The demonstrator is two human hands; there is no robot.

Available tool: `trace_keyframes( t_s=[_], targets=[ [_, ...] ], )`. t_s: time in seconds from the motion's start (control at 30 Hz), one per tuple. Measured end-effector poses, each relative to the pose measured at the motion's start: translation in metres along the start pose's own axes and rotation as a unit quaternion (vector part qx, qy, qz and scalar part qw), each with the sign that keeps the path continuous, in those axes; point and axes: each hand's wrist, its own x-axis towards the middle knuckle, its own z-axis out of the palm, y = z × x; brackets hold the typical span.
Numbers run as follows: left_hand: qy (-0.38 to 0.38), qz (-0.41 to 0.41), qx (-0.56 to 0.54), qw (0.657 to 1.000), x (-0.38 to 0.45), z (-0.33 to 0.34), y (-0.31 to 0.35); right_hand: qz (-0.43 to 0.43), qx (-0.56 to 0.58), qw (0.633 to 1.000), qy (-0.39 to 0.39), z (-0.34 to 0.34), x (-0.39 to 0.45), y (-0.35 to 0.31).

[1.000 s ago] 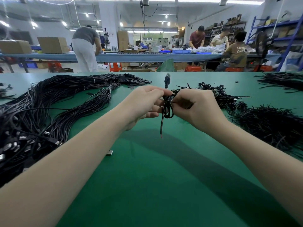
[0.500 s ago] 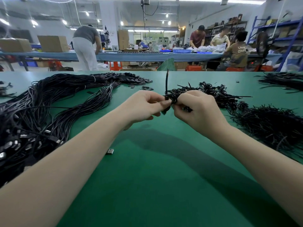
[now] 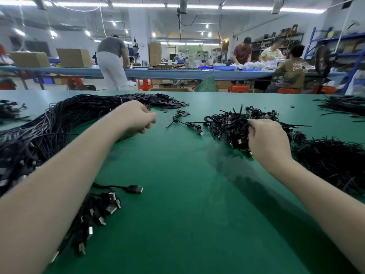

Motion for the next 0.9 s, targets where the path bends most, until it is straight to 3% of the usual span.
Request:
trace_keyframes(
  t_s=[0.07,0.2,0.27,0.37,0.47,0.57,0.67,0.77,0.83,0.9],
  targets=[
    [0.054,-0.011,0.165,0.985,0.024,-0.009,-0.033,0.044,-0.074,0.993,-0.081,0.014,-0.01,0.011],
    [-0.043,-0.075,0.371,0.925,0.04,-0.003,-0.102,0.143,0.013,0.978,-0.15,0.03,-0.019,0.024],
    [-0.026,-0.051,0.406,0.912,0.042,0.003,-0.121,0.132,0.017,0.979,-0.153,0.033,-0.015,0.027],
    [0.067,-0.027,0.419,0.905,0.047,0.004,-0.125,0.065,0.033,0.991,-0.11,0.036,-0.015,0.025],
    [0.062,-0.048,0.435,0.897,0.052,0.002,-0.12,0.036,0.062,0.993,-0.095,0.036,-0.015,0.028],
    [0.049,-0.078,0.428,0.899,0.055,-0.002,-0.12,0.077,0.12,0.987,-0.076,0.034,-0.013,0.034],
    [0.025,-0.106,0.365,0.925,0.062,-0.006,-0.124,0.124,0.158,0.977,-0.07,0.031,-0.012,0.037],
    [0.052,-0.146,0.143,0.978,0.066,-0.025,-0.119,0.134,0.165,0.974,-0.079,0.032,-0.011,0.037],
    [0.083,-0.156,-0.036,0.984,0.068,-0.038,-0.117,0.142,0.171,0.971,-0.085,0.032,-0.01,0.037],
    [0.109,-0.165,-0.12,0.973,0.072,-0.049,-0.116,0.149,0.182,0.968,-0.087,0.032,-0.01,0.038]
  ],
)
